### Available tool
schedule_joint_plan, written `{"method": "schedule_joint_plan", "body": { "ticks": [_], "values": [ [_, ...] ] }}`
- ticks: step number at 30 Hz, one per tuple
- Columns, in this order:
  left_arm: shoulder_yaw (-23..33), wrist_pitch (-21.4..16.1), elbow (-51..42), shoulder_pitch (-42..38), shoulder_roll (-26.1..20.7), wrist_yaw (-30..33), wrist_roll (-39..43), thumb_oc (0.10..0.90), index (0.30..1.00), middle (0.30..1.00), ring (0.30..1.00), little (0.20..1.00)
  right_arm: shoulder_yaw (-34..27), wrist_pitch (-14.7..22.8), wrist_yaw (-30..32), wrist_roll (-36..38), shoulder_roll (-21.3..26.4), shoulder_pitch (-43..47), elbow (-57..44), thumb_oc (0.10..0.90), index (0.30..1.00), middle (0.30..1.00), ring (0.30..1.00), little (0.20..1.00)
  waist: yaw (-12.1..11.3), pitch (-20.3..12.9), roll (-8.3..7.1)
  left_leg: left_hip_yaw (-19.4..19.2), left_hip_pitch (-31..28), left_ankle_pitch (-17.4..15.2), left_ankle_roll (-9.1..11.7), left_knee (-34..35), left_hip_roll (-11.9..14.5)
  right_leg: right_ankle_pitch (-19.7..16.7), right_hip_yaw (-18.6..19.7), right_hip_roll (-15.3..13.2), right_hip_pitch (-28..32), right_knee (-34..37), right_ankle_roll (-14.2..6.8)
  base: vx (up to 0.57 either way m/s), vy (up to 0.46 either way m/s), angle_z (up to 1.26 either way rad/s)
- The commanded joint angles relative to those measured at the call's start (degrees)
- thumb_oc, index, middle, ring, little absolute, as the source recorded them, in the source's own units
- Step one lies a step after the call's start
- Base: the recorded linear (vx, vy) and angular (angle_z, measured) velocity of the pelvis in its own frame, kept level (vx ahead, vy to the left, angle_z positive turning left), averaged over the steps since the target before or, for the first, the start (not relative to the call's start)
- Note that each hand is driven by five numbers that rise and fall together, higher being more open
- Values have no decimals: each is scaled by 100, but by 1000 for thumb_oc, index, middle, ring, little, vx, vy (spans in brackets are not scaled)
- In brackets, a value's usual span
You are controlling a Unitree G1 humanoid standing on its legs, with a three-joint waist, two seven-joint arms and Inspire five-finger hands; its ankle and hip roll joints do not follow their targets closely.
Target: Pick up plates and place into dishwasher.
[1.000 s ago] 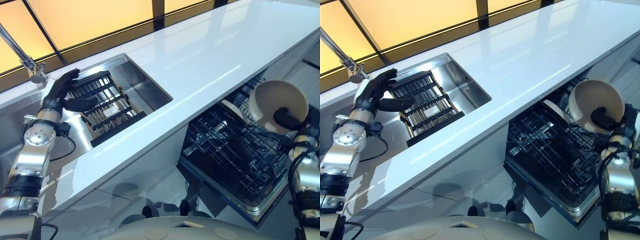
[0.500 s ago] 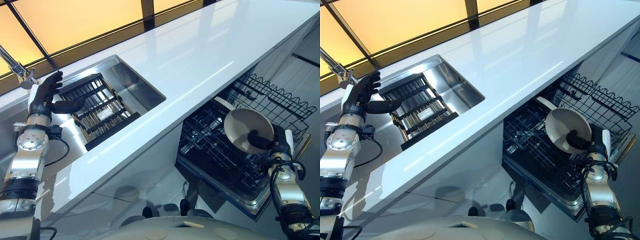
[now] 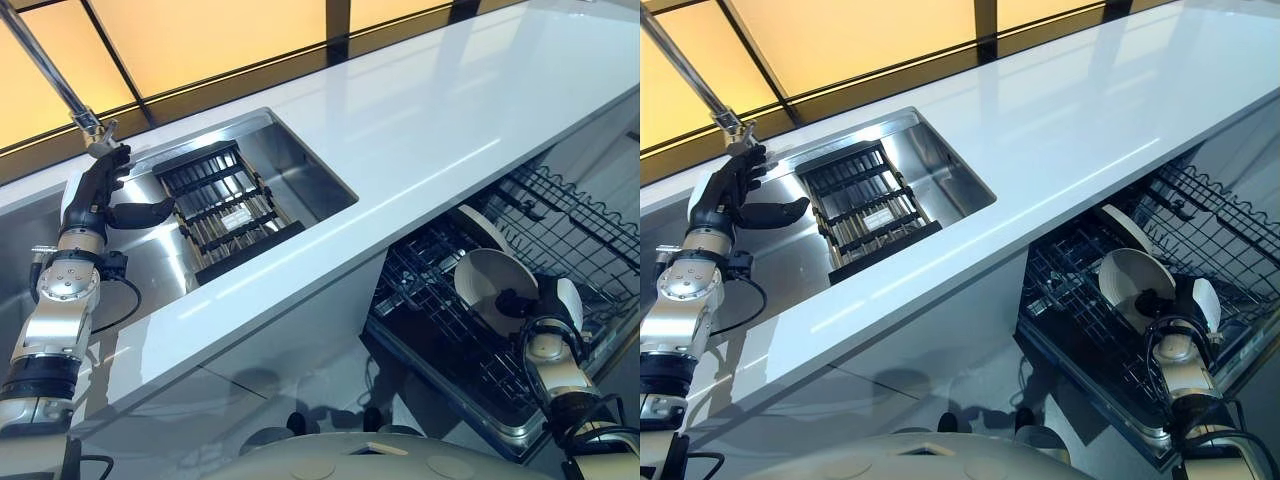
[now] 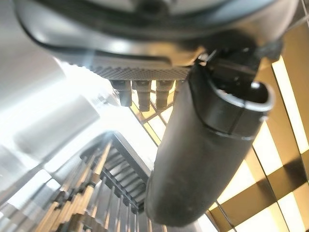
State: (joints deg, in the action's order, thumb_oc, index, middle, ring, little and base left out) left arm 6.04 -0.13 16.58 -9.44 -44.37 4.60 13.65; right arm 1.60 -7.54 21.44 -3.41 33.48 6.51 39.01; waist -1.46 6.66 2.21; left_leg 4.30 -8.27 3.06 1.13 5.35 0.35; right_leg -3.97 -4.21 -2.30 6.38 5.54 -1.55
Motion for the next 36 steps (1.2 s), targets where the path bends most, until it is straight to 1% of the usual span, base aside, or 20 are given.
{"method": "schedule_joint_plan", "body": {
  "ticks": [1,5,9,10,11,12,16,17,20,21,22,28,31,36],
  "values": [
    [-114,-306,-486,-754,-548,33,190,800,900,900,900,900,479,-97,307,-11,388,637,192,100,300,300,300,200,-125,-279,-82,-75,96,-274,-264,-35,-476,137,-94,-31,102,-123,-192,53,-14,18],
    [-233,-282,-488,-831,-537,-21,204,800,900,900,900,900,663,-212,365,37,289,860,287,100,300,300,300,200,-200,-249,-54,-1,83,-266,-267,-35,-494,142,-144,-42,131,-125,-182,36,-6,19],
    [-282,-302,-459,-876,-538,-87,248,800,900,900,900,900,843,-356,363,-10,244,1025,112,100,300,300,300,200,-223,-229,-29,25,66,-260,-264,-35,-502,143,-185,-54,158,-116,-177,26,3,16],
    [-304,-308,-448,-899,-512,-109,234,800,900,900,900,900,889,-446,365,-44,219,1096,102,251,429,429,429,351,-232,-229,-24,28,63,-260,-260,-35,-504,145,-191,-57,164,-111,-178,22,5,8],
    [-323,-307,-430,-933,-505,-139,238,800,900,900,900,900,922,-485,352,-55,217,1173,112,709,822,822,822,809,-238,-232,-21,27,61,-263,-255,-35,-505,146,-192,-58,169,-104,-179,22,4,3],
    [-349,-301,-427,-959,-508,-157,265,800,900,900,900,900,958,-502,362,-64,231,1242,123,800,900,900,900,900,-249,-231,-19,29,59,-262,-252,-35,-507,145,-201,-60,174,-99,-179,0,0,0],
    [-422,-295,-446,-1011,-494,-208,243,800,900,900,900,900,1044,-553,354,-108,286,1468,98,800,900,900,900,900,-279,-229,-17,29,47,-261,-245,-35,-505,148,-217,-63,195,-88,-180,-9,0,0],
    [-431,-287,-487,-1012,-474,-210,222,800,900,900,900,900,1052,-545,360,-88,314,1530,8,800,900,900,900,900,-282,-222,-22,35,88,-196,-251,-35,-514,99,-212,-66,156,-94,-170,-43,2,0],
    [-421,-335,-474,-995,-470,-232,227,800,900,900,900,900,989,-436,369,-13,354,1541,-135,800,900,900,900,900,-270,-217,-22,19,82,-195,-250,-35,-507,99,-208,-67,162,-95,-173,-16,1,0],
    [-424,-340,-471,-990,-468,-236,224,800,900,900,900,900,985,-409,389,0,355,1536,-141,800,900,900,900,900,-271,-227,-22,24,53,-253,-249,-35,-503,149,-205,-63,194,-88,-176,0,0,0],
    [-398,-344,-472,-984,-465,-248,223,800,900,900,900,900,901,-346,379,42,402,1523,-250,800,900,900,900,900,-252,-228,-29,13,86,-201,-251,-35,-508,104,-201,-68,162,-91,-177,0,0,0],
    [-315,-358,-479,-910,-454,-262,171,800,900,900,900,900,522,-116,408,259,512,1311,-688,800,900,900,900,900,-166,-256,-59,-48,80,-207,-242,-35,-487,99,-163,-65,159,-87,-198,-36,1,-1],
    [-265,-388,-458,-872,-444,-262,153,800,900,900,900,900,333,-67,430,264,524,1171,-938,800,900,900,900,900,-113,-264,-68,-95,67,-215,-242,-35,-478,91,-129,-60,156,-81,-207,-32,2,-2],
    [-146,-416,-502,-766,-423,-233,132,800,900,900,900,900,53,121,437,214,551,937,-1346,800,900,900,900,900,-19,-290,-89,-200,52,-232,-238,-35,-449,79,-49,-41,143,-64,-222,-35,-7,-10]
  ]
}}
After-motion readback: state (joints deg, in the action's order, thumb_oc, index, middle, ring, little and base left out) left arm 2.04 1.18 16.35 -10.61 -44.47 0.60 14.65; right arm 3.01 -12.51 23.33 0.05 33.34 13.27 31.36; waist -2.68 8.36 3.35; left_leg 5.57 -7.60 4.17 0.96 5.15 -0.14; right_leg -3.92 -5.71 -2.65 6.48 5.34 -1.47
